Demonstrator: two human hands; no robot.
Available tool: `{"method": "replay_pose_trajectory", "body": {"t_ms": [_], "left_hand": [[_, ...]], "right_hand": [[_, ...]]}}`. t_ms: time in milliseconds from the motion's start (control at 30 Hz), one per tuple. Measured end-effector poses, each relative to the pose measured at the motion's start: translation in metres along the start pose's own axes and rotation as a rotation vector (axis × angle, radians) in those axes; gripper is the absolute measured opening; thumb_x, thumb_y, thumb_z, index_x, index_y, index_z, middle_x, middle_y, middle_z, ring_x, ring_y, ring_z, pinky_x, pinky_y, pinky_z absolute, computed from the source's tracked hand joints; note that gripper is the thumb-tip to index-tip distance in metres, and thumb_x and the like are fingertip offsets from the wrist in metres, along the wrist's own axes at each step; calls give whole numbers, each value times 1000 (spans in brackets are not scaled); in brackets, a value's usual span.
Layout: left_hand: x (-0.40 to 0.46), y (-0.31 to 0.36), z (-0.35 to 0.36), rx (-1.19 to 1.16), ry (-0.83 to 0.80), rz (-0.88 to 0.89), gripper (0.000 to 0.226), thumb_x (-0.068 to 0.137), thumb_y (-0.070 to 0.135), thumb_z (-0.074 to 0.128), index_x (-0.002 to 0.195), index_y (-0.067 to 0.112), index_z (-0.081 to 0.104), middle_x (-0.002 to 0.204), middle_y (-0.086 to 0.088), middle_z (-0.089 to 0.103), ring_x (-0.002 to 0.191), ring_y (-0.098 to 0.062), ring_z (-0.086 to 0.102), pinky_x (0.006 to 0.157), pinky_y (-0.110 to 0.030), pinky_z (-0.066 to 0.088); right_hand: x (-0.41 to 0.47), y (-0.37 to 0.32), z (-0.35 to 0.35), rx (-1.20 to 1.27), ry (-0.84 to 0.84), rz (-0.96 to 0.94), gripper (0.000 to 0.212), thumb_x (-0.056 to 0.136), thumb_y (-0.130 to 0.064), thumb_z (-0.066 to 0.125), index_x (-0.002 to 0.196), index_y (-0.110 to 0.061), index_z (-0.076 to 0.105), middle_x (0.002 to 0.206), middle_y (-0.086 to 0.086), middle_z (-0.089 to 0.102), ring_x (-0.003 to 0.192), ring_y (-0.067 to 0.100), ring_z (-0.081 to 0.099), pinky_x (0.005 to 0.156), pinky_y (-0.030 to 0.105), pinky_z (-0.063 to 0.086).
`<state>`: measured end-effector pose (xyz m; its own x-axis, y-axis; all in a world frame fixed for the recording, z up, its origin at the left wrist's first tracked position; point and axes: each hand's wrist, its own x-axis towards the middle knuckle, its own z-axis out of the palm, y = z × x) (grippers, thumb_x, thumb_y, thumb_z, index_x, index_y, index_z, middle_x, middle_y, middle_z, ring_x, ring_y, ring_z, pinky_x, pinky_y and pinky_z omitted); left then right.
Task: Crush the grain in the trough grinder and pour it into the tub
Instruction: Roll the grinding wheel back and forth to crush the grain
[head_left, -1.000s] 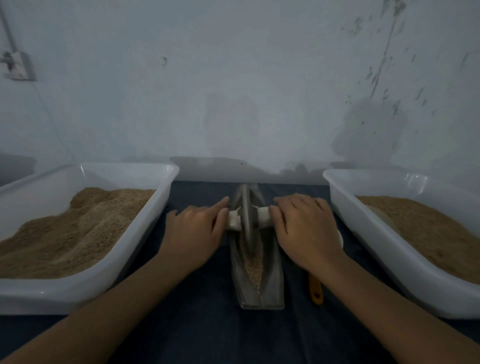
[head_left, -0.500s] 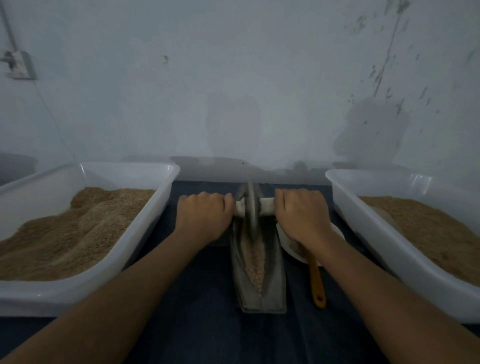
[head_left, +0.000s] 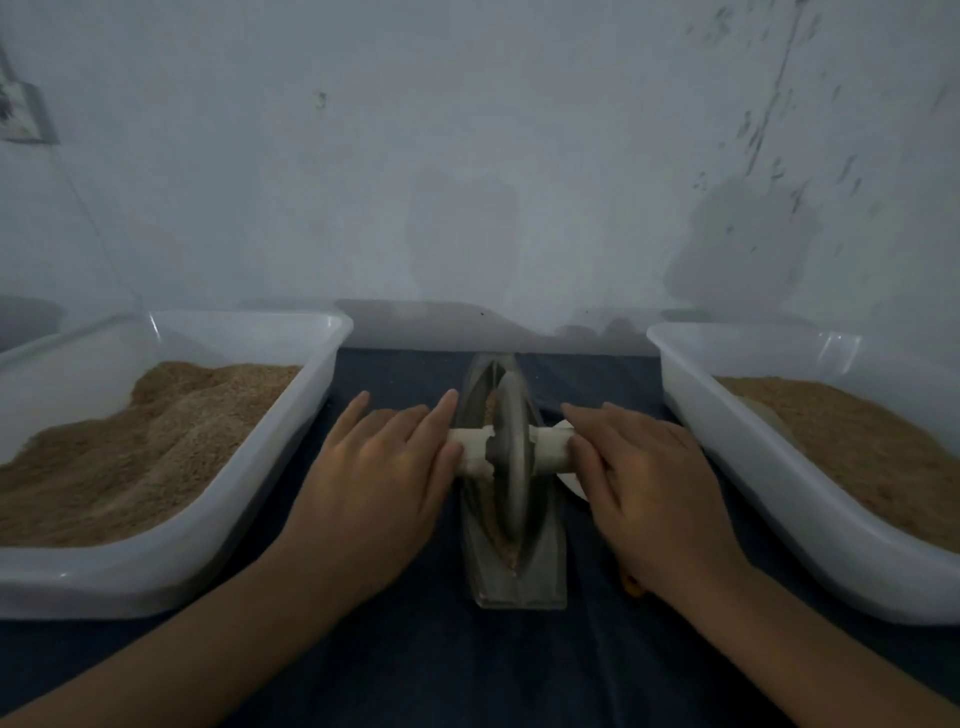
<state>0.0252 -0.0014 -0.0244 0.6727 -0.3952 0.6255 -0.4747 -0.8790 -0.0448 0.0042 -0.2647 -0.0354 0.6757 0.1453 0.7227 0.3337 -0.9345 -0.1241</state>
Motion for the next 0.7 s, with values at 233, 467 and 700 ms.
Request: {"method": "replay_pose_trajectory", "body": {"t_ms": [233, 467, 700], "left_hand": [[40, -13, 26, 73, -71, -76, 36, 108, 35, 37, 118, 19, 68, 98, 1, 75, 74, -22, 64, 78, -40, 56], [114, -21, 48, 297, -265, -173, 25, 104, 23, 40, 80, 20, 38, 91, -3, 62, 73, -26, 53, 62, -36, 36], [51, 1, 21, 259, -87, -51, 44, 107, 36, 23, 119, 23, 63, 93, 2, 72, 71, -25, 61, 68, -36, 47]], "right_hand": [[48, 1, 18, -184, -89, 60, 50, 107, -38, 26, 94, -24, 72, 78, -9, 65, 72, 14, 58, 74, 38, 48], [108, 13, 55, -338, -271, 302, 42, 106, -28, 22, 79, -17, 52, 72, 0, 49, 66, 23, 43, 69, 38, 35], [41, 10, 24, -206, -181, 120, 37, 110, -34, 26, 111, -23, 62, 93, -6, 63, 86, 19, 60, 74, 36, 37]]}}
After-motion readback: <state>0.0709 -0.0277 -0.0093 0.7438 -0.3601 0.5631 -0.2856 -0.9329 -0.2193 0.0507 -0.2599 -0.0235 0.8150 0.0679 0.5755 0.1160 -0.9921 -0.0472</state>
